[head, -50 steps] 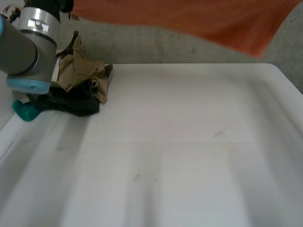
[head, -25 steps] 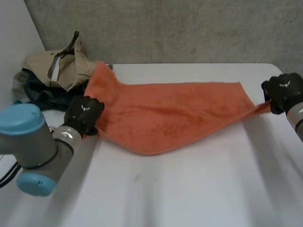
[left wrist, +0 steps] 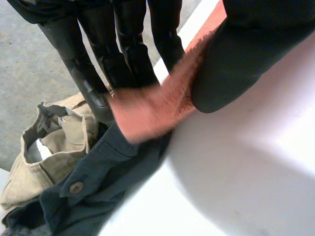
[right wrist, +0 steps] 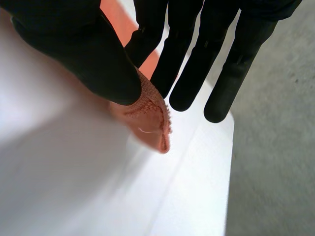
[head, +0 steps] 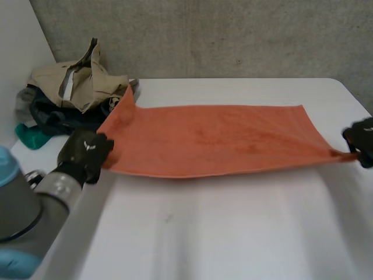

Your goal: Fold the laundry.

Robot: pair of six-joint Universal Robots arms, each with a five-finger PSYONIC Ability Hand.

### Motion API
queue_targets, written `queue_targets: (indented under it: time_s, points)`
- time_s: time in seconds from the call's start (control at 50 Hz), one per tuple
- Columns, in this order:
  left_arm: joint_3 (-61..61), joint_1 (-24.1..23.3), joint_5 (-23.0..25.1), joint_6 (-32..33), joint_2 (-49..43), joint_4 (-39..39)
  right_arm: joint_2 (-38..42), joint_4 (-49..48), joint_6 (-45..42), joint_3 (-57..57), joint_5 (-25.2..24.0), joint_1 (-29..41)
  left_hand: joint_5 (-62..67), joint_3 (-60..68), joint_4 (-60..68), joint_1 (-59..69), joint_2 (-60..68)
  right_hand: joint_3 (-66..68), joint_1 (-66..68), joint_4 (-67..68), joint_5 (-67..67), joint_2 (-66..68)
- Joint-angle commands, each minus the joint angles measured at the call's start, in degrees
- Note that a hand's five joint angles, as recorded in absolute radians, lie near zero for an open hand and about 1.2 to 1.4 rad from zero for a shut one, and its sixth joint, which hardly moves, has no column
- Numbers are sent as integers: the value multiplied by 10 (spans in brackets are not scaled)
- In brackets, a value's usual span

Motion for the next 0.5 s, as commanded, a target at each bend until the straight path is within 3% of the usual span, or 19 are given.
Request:
queue_targets:
  time_s: [0.02, 0.06, 0.12, 0.2, 0.26, 0.38, 0.5]
  points:
    - [-75, -8, 7, 66, 155, -283, -100, 227, -203, 32, 1, -94, 137, 118, 113, 136, 115, 117, 129, 113, 112, 122]
    - [-84, -9, 11, 76, 178, -383, -122, 285, -258, 44, -2, -119, 137, 118, 113, 136, 115, 117, 129, 113, 112, 122]
    - [-83, -11, 22, 76, 184, -414, -128, 303, -284, 55, -13, -138, 137, 118, 113, 136, 115, 117, 129, 113, 112, 122]
    - [-69, -12, 34, 76, 176, -357, -127, 268, -260, 60, -27, -134, 137, 118, 113, 136, 115, 117, 129, 113, 112, 122]
    - [-41, -12, 33, 75, 134, -268, -111, 232, -233, 56, -31, -131, 137, 118, 113, 136, 115, 117, 129, 113, 112, 122]
    - [51, -26, 30, 75, 18, -138, -1, 133, -166, 13, -31, -97, 137, 118, 113, 136, 115, 117, 129, 113, 112, 122]
    - [158, -44, 22, 76, -98, -114, 52, 44, -136, -48, -12, -45, 137, 118, 113, 136, 115, 117, 129, 113, 112, 122]
